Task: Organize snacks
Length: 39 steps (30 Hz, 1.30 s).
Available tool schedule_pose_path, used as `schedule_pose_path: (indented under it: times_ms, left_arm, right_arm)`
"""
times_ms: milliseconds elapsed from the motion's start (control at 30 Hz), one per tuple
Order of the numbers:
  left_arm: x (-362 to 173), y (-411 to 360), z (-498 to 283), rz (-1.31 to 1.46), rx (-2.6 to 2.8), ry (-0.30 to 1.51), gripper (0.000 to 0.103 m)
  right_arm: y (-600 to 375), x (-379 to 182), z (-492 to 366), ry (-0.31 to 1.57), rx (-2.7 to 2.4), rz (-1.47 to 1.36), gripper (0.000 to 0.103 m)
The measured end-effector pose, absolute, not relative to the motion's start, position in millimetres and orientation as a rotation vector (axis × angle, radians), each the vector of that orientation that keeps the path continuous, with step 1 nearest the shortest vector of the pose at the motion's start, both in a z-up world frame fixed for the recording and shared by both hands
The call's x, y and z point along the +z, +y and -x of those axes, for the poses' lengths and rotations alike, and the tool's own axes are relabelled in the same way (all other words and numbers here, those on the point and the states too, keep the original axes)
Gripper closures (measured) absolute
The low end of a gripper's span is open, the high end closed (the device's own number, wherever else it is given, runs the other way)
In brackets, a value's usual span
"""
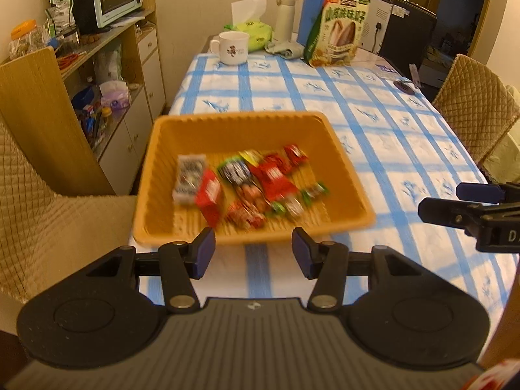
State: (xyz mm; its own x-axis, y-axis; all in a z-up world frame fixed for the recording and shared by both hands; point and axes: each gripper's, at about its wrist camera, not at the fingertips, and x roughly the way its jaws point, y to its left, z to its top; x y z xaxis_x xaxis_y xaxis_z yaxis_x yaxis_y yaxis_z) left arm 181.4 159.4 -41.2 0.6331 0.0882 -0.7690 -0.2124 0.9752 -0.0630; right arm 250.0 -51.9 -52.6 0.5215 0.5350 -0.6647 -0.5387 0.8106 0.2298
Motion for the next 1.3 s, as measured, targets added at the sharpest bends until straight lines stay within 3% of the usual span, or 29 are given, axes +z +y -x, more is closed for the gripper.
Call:
schedule_pose_path:
  times_ms: [667,1300]
  left_arm:
    - [-42,55,-94,0.144,0.124,0.891,0.044]
    - [-35,19,-67,0.132,0.102,0.873,0.044]
  right_arm:
    - [-141,-71,-156,0.893,0.594,0.036,0.014]
    - [-174,-73,-125,0.904,0.568,0.018,0.014]
